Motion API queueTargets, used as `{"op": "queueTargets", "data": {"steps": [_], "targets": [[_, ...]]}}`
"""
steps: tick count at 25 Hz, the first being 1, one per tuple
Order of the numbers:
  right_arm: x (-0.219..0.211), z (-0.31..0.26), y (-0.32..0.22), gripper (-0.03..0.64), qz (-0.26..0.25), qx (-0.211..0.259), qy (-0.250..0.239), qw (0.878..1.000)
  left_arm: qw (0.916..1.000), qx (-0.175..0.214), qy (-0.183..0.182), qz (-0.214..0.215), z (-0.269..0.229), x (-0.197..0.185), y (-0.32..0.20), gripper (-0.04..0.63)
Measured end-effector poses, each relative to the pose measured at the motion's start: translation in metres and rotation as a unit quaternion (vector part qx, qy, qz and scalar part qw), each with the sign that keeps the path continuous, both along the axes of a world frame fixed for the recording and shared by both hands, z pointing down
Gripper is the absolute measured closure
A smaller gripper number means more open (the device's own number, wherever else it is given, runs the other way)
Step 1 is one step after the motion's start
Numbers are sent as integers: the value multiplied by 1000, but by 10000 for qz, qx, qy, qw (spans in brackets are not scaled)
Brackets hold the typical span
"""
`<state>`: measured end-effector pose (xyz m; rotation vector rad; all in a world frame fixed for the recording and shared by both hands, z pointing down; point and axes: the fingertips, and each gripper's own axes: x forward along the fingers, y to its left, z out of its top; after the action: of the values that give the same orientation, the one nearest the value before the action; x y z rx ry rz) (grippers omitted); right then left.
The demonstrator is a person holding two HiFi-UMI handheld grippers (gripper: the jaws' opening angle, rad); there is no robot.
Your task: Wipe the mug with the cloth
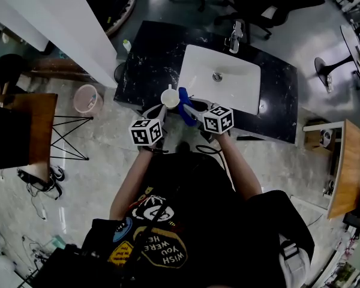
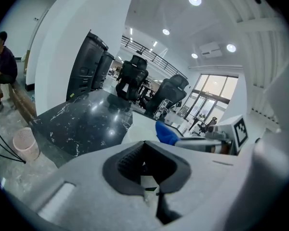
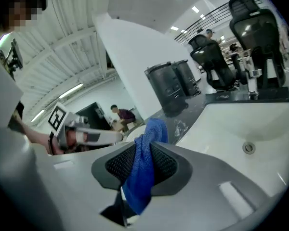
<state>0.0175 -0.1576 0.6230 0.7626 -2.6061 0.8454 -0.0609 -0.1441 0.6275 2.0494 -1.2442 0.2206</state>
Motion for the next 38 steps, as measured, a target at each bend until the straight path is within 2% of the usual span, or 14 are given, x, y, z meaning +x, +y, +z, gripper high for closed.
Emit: {"op": "queueTargets", "data": {"steps": [3,5,7,10,12,14,17,20,22,28,30,34,36,38], "targets": [[-21,22,49,529,-968,-112,352,9946,10000,-52,-9,40,4,0,0,592],[-29,23,66,529,-1145,-152,239,9930,9999,-56,-35,117,5,3,-1,592],[-24,11,59,529,-822,-76,-33,9966,9999,-37,-37,154,5,5,-1,592],[-2,-19,16,529,63,287,-342,9990,9999,-24,-21,141,4,1,0,592],[14,-29,-17,529,605,442,-338,9966,9999,-25,-9,134,3,0,-1,592],[15,-23,-33,529,731,311,-266,9965,9999,-17,-7,120,3,-1,-4,592],[-12,4,4,532,-272,-150,64,9995,10000,-65,40,11,6,-4,-6,592],[-32,20,54,534,-1201,-125,418,9918,9999,-122,103,-20,9,-6,-2,592],[-33,14,56,534,-1234,-17,384,9916,9998,-127,121,-32,9,-6,-1,592],[-7,-26,-19,535,-88,587,254,9979,9998,-84,128,-134,7,-11,-3,592],[-11,-14,-16,535,-358,474,493,9970,9998,-69,105,-124,6,-10,-3,592],[-31,17,42,537,-1453,179,825,9858,10000,12,2,-56,2,-5,-1,592],[-33,20,56,538,-1611,157,798,9836,10000,25,-18,-46,1,-5,-2,592],[-25,12,44,538,-1396,221,733,9872,10000,36,-16,-64,-1,-6,-3,592]]}}
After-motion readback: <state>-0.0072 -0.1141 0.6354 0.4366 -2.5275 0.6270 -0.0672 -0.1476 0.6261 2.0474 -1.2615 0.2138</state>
